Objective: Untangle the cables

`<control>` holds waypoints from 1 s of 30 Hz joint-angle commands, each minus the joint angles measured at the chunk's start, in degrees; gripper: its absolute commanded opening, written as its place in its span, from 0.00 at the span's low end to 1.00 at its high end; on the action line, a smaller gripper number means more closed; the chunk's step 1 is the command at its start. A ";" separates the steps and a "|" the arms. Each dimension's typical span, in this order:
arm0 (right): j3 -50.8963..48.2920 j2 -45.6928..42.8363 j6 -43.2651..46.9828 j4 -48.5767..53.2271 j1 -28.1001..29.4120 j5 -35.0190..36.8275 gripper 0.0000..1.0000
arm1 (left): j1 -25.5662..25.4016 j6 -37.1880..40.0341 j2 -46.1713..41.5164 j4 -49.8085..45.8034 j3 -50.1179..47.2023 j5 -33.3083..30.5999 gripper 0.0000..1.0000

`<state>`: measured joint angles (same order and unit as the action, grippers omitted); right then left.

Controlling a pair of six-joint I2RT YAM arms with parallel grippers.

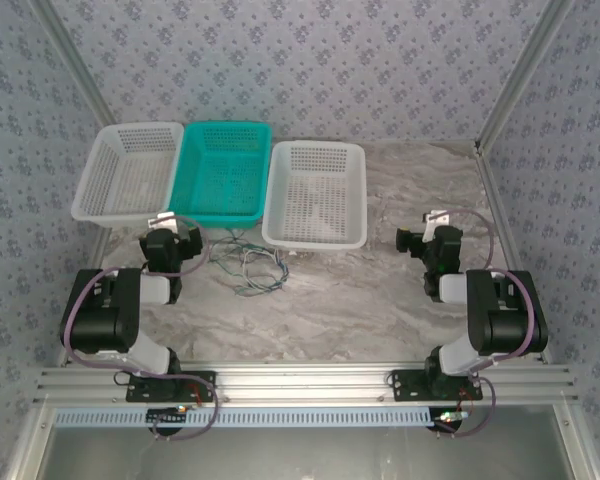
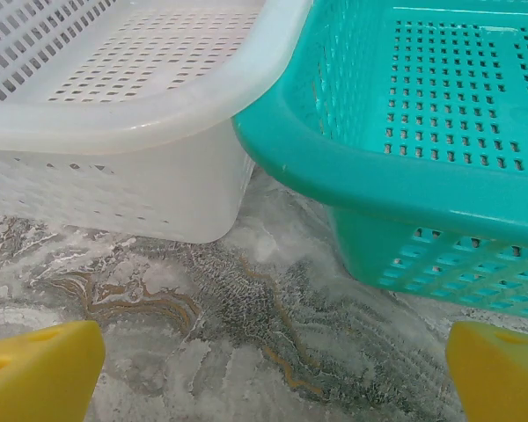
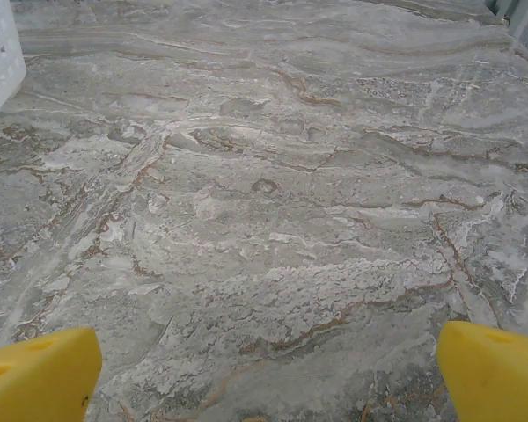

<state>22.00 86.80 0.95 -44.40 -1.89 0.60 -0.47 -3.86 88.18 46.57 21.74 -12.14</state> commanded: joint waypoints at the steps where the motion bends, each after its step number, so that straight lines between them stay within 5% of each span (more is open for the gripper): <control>1: 0.97 0.18 0.72 -0.33 0.08 0.15 1.00 | 0.02 0.72 -0.42 1.73 1.02 0.70 0.99; 21: 0.97 -0.36 0.00 -0.34 -0.77 -1.00 1.00 | -0.02 0.74 -0.44 1.75 1.03 0.80 1.00; 26: 6.57 -14.57 -6.32 21.34 0.20 10.78 1.00 | 0.03 0.77 -0.43 1.78 0.96 0.83 0.99; 30: 14.07 -30.47 -22.22 44.57 0.15 9.20 1.00 | -0.40 2.25 -1.29 1.43 0.80 2.95 0.99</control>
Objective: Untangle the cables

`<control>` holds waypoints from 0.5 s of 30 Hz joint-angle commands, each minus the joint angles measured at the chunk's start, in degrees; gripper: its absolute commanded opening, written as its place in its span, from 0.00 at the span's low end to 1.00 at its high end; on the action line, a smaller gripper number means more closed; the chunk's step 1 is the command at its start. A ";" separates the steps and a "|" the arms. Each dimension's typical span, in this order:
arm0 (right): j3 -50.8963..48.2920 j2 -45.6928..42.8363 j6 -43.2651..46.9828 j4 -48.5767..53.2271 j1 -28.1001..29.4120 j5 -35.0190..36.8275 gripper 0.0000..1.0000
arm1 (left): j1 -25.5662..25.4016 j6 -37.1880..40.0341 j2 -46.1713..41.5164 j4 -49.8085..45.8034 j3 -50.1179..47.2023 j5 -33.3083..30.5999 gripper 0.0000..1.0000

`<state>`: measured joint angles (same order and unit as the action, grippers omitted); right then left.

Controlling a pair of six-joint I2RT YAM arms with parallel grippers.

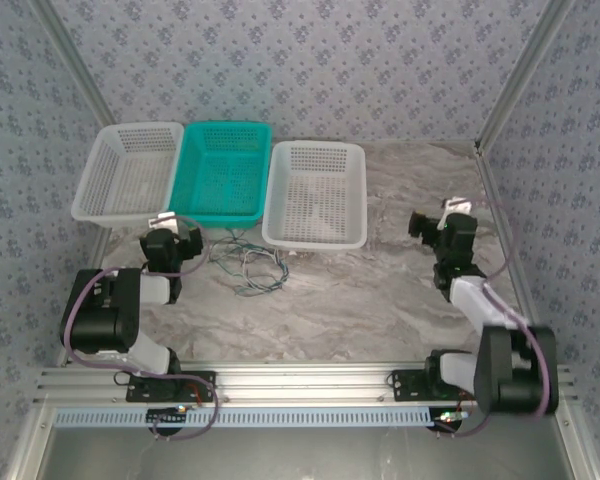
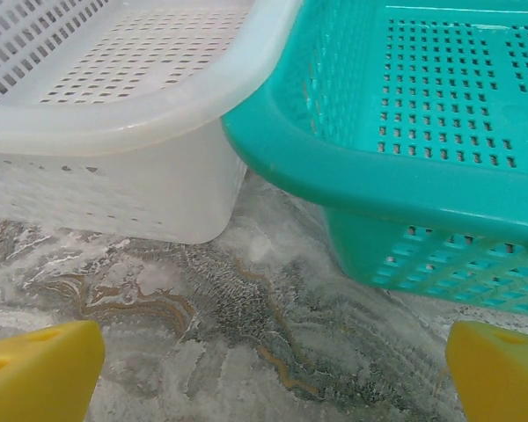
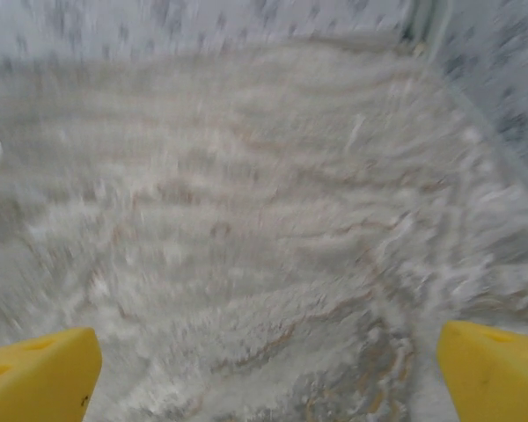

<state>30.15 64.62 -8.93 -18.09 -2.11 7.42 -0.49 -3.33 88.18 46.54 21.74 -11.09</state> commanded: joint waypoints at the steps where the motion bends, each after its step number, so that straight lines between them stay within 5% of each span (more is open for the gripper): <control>1: 8.07 -11.20 -15.80 23.18 0.66 -0.85 1.00 | -0.99 1.97 -2.48 1.76 0.14 0.69 0.99; 5: 16.58 -16.01 -18.10 36.07 8.67 -9.59 1.00 | -5.07 2.93 -10.26 -0.73 -2.10 -8.46 0.99; 9: 23.05 -13.02 -17.71 43.30 22.71 -8.74 1.00 | -5.64 -3.48 -21.75 -13.04 -1.62 -11.75 0.99; 15: 27.87 0.38 -23.35 41.90 44.02 -4.21 1.00 | -6.10 -25.71 -37.12 -42.35 5.18 -11.89 0.99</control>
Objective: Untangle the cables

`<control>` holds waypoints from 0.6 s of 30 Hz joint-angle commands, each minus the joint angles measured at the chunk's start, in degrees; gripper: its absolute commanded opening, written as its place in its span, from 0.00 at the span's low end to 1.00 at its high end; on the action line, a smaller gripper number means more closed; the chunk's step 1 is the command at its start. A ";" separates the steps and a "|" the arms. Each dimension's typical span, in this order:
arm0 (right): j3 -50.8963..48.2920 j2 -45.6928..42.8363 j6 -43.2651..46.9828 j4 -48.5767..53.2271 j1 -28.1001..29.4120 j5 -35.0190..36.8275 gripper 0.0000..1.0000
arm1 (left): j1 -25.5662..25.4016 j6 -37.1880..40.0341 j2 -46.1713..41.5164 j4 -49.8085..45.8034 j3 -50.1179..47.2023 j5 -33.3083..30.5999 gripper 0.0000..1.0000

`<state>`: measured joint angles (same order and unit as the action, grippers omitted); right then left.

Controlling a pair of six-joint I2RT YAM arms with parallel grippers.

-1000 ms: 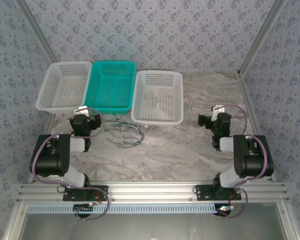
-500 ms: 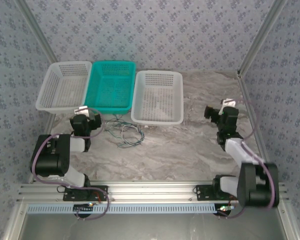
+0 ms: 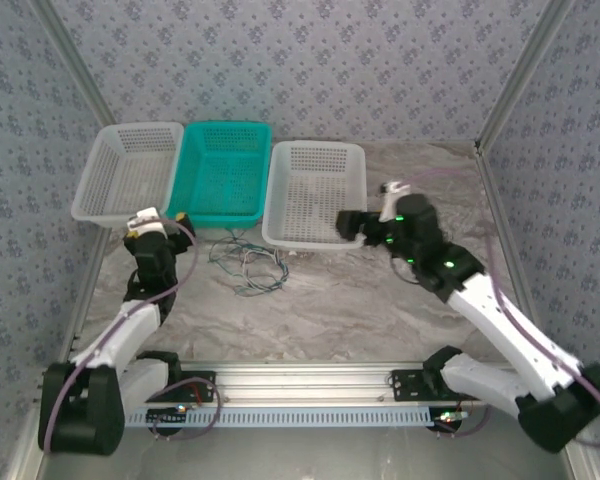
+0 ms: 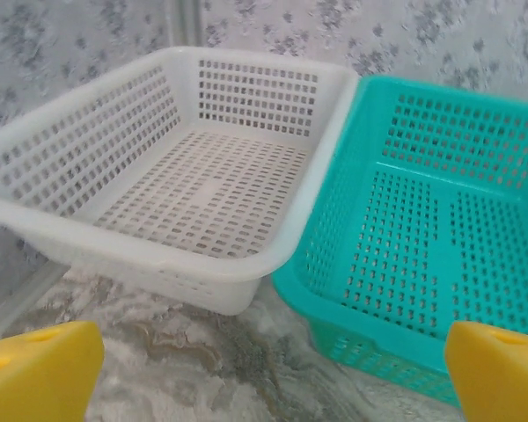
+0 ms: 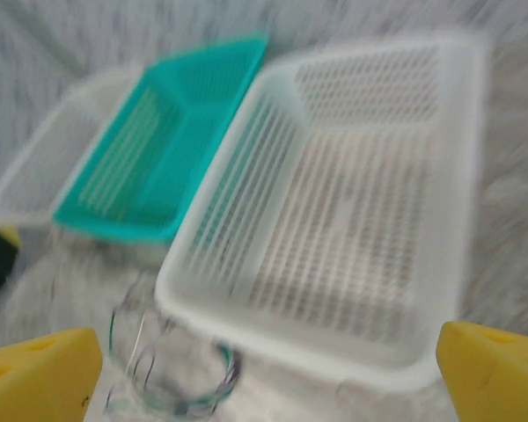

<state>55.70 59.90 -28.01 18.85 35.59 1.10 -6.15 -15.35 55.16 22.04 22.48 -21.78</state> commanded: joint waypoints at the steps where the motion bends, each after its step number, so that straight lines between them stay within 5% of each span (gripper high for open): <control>1: 3.49 8.28 -5.60 4.44 9.70 3.78 1.00 | -0.65 -18.40 -5.72 -22.35 5.49 0.91 0.99; 10: 15.28 31.58 -11.67 -0.78 23.54 3.60 1.00 | -6.60 -44.54 -8.43 -38.95 6.01 23.62 0.91; 14: 18.71 34.81 -11.31 -1.71 23.59 -0.13 1.00 | -7.12 -56.58 -8.27 -34.21 0.46 29.06 0.77; 18: 21.67 35.05 -9.00 1.08 23.32 0.33 1.00 | -7.03 -59.80 -5.50 -30.00 -1.81 28.98 0.68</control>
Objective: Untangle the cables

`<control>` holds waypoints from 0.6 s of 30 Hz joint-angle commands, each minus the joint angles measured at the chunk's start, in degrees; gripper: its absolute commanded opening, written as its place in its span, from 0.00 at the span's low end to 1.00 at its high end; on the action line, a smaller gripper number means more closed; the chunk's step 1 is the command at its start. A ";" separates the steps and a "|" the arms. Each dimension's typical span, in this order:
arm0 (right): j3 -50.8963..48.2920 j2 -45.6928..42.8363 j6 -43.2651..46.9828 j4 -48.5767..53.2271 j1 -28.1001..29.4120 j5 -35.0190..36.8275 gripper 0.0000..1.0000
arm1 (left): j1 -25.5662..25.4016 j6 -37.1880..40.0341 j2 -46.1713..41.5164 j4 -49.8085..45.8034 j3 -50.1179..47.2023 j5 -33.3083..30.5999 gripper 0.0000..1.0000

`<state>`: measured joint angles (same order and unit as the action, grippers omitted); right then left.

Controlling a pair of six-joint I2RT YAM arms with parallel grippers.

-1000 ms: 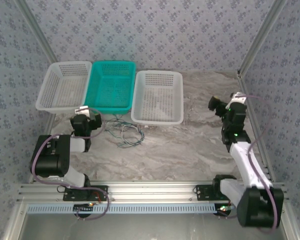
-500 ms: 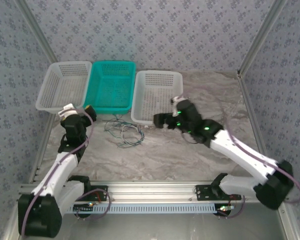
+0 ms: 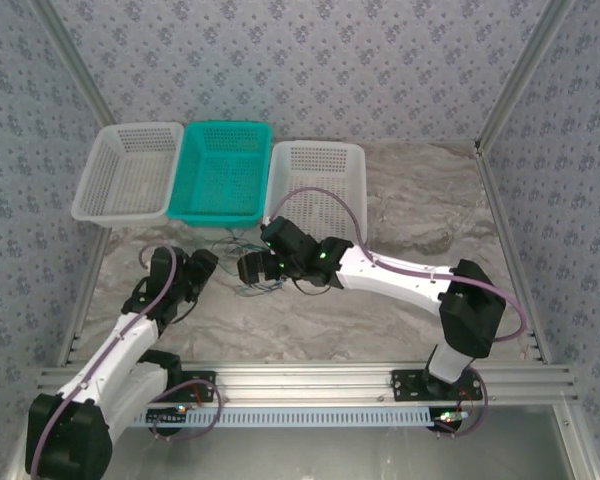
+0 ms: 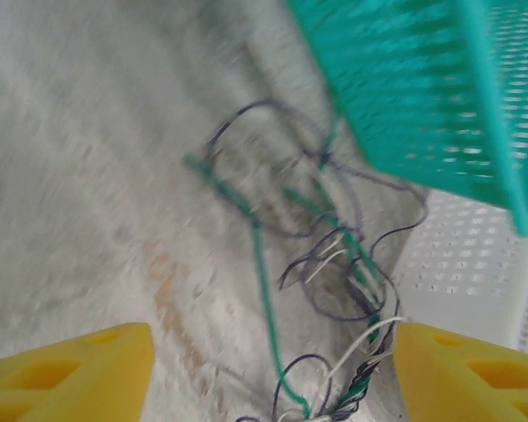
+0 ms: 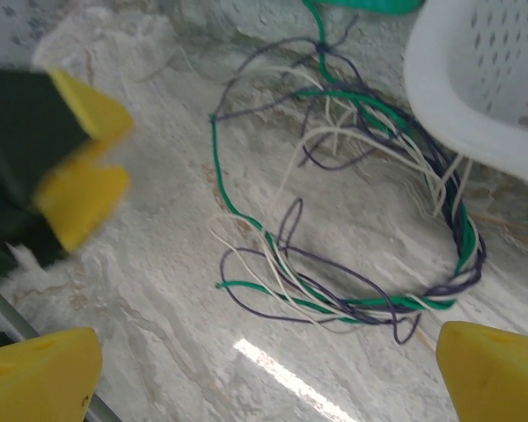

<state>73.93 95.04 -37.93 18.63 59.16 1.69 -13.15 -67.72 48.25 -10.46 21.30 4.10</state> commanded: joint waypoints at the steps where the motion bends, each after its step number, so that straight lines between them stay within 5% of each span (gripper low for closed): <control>1: 3.52 -0.59 1.29 1.88 -0.23 0.20 1.00 | -0.07 -7.03 2.88 3.47 -0.65 3.30 0.66; 7: 0.73 -5.05 1.02 3.78 -0.62 4.39 1.00 | 0.05 -0.53 14.15 9.62 4.21 11.11 0.61; 14: -0.40 -6.82 -1.36 3.85 -0.88 6.20 1.00 | 1.18 0.11 20.56 12.60 4.11 11.80 0.30; 18: -0.06 -7.37 -1.41 4.89 -1.36 7.25 1.00 | 1.38 1.05 22.37 13.51 3.79 11.95 0.29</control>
<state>73.95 89.34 -38.39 21.58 58.35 6.81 -12.03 -67.66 69.47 0.89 25.50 14.74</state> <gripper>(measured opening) 0.999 0.286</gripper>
